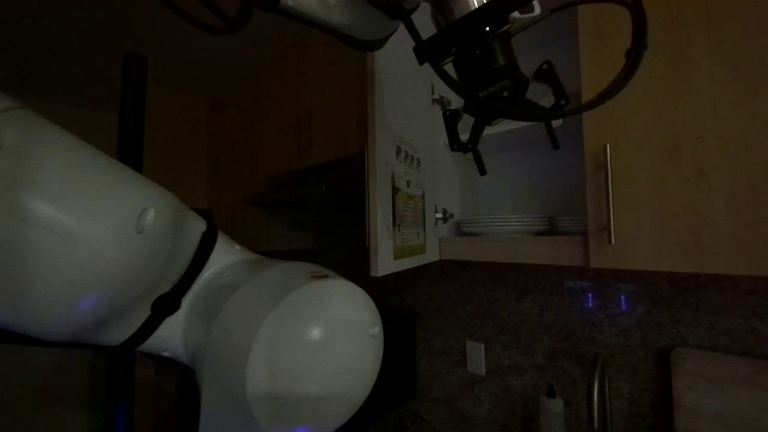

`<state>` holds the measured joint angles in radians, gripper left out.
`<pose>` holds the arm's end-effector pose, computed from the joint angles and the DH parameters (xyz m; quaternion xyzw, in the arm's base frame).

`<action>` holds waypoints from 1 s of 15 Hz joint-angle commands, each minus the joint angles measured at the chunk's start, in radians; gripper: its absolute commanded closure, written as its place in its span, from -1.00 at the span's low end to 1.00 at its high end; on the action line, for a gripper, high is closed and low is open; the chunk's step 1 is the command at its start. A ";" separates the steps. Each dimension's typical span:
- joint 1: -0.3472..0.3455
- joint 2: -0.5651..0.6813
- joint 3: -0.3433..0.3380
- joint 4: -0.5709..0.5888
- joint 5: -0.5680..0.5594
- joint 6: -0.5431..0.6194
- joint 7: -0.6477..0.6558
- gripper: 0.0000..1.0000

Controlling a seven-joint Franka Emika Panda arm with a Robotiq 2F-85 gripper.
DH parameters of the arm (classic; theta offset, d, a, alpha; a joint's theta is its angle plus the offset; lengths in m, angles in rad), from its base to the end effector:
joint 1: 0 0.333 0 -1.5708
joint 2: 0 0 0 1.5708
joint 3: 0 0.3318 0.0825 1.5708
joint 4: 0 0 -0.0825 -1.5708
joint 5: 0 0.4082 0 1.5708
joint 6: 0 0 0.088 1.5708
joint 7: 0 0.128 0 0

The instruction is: Close the drawer

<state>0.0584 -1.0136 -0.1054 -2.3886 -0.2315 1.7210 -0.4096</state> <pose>0.2729 -0.0536 0.6469 0.9641 0.1912 0.1515 0.1044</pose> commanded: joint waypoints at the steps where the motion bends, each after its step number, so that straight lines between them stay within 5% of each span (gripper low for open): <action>1: 0.014 -0.010 0.034 0.007 -0.005 0.050 0.064 -1.00; 5: 0.008 -0.024 0.070 0.021 -0.019 0.041 0.095 -1.00; 9: 0.023 -0.058 0.104 0.033 -0.048 -0.122 0.054 -1.00; 15: 0.140 -0.126 0.134 0.002 -0.096 -0.286 -0.054 -1.00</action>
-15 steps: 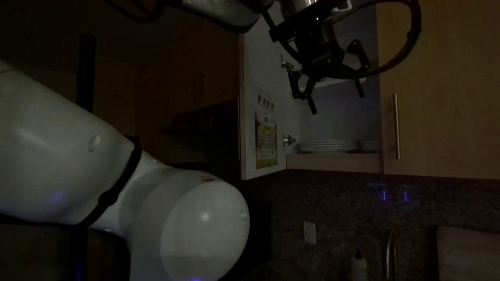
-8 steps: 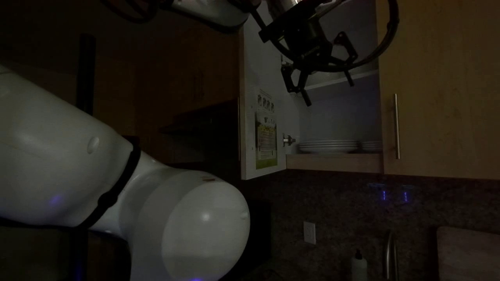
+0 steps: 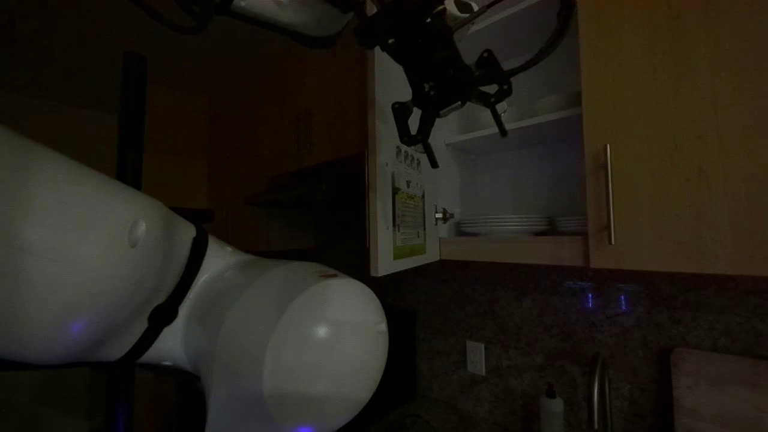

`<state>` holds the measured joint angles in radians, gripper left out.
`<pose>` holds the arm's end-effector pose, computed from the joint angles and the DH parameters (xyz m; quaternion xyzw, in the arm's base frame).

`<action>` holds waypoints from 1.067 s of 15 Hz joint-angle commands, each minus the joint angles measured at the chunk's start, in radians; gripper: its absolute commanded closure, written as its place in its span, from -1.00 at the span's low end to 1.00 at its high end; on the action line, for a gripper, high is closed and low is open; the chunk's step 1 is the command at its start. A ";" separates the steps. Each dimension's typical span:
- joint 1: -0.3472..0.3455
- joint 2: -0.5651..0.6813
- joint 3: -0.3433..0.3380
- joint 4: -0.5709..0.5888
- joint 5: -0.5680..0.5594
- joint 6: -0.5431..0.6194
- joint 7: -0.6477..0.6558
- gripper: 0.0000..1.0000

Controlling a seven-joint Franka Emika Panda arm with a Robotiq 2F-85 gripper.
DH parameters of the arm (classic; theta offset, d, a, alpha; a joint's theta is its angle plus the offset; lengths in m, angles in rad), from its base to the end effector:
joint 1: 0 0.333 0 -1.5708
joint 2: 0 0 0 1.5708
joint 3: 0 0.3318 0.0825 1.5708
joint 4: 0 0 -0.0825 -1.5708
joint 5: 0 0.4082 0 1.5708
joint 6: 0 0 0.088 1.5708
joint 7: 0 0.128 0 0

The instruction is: Close the drawer

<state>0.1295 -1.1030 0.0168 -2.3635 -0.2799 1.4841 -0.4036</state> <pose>0.2196 -0.0025 0.6597 0.9544 0.2368 0.0905 0.1576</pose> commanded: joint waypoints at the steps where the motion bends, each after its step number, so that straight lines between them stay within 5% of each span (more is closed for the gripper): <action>1: 0.089 -0.051 0.023 -0.034 -0.066 -0.049 -0.066 -1.00; 2: 0.111 -0.057 0.031 -0.041 -0.081 -0.054 -0.075 -1.00; 3: 0.134 -0.066 0.035 -0.048 -0.093 -0.045 -0.077 -0.50; 13: 0.286 -0.118 0.061 -0.037 -0.092 0.033 -0.080 0.71; 16: 0.305 -0.134 0.073 -0.030 -0.093 0.061 -0.080 0.85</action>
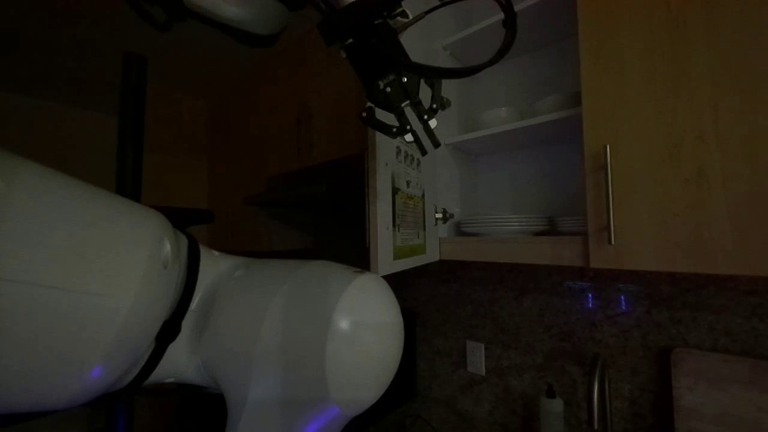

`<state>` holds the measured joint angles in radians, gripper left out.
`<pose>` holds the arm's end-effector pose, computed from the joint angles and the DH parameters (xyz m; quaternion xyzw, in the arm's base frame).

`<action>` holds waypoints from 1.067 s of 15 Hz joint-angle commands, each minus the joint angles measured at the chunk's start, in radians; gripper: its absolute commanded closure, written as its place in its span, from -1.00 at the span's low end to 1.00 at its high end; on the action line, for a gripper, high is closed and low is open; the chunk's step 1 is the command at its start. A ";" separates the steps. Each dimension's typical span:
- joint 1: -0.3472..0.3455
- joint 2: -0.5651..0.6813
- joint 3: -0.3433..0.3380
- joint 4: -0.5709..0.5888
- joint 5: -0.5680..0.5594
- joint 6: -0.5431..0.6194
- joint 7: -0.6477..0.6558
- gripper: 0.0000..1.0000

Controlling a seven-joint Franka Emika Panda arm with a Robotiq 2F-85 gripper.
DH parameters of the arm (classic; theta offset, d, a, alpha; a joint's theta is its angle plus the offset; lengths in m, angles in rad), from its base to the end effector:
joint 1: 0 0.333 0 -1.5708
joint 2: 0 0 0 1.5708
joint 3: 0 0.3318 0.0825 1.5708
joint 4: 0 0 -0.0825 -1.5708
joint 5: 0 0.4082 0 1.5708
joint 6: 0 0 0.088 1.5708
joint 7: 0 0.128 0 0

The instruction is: Close the drawer

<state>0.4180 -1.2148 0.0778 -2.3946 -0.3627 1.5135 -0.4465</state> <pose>0.1773 0.0600 0.6760 0.8835 0.3845 0.1641 0.2112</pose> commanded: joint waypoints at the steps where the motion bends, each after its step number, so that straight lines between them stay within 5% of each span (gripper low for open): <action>1: 0.019 -0.026 0.022 0.005 -0.007 0.037 -0.032 0.88; 8: -0.019 -0.033 0.133 0.073 0.002 0.045 0.080 0.82; 16: -0.121 0.020 0.198 0.283 0.001 -0.037 0.173 0.82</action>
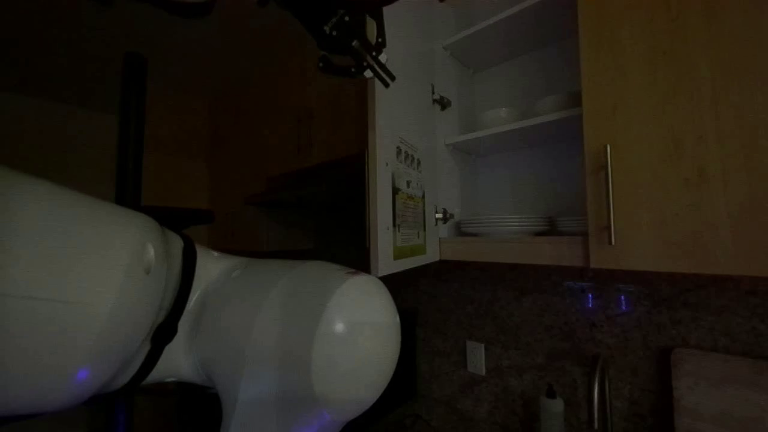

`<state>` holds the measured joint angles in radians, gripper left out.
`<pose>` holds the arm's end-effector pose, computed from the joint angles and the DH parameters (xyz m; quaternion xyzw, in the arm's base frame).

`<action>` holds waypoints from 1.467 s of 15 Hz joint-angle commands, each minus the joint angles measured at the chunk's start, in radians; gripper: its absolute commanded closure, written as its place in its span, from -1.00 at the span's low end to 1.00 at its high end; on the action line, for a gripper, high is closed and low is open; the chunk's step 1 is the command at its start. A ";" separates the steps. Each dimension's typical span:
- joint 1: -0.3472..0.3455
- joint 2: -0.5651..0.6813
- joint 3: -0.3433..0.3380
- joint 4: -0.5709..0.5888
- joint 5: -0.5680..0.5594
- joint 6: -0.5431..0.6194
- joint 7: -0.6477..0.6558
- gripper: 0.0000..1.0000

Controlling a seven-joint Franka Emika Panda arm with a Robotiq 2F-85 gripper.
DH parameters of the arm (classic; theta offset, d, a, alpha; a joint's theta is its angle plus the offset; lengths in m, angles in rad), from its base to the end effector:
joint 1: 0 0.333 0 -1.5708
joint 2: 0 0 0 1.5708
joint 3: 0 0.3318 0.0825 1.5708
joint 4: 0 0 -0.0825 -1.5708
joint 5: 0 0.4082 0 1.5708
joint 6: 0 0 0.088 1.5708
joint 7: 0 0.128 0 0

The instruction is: Close the drawer

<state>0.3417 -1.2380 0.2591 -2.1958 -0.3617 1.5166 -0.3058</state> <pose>0.1045 0.1128 0.7638 0.8669 0.3063 0.2882 0.2674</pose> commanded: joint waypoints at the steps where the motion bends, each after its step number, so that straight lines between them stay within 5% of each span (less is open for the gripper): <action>1: -0.058 0.047 0.027 0.103 -0.002 -0.044 0.036 0.84; 8: -0.097 0.084 0.062 0.169 -0.037 -0.018 0.014 0.85; 22: 0.098 0.117 0.017 -0.040 0.010 -0.015 -0.118 0.85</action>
<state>0.3897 -1.1456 0.3040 -2.1872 -0.3615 1.4970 -0.3813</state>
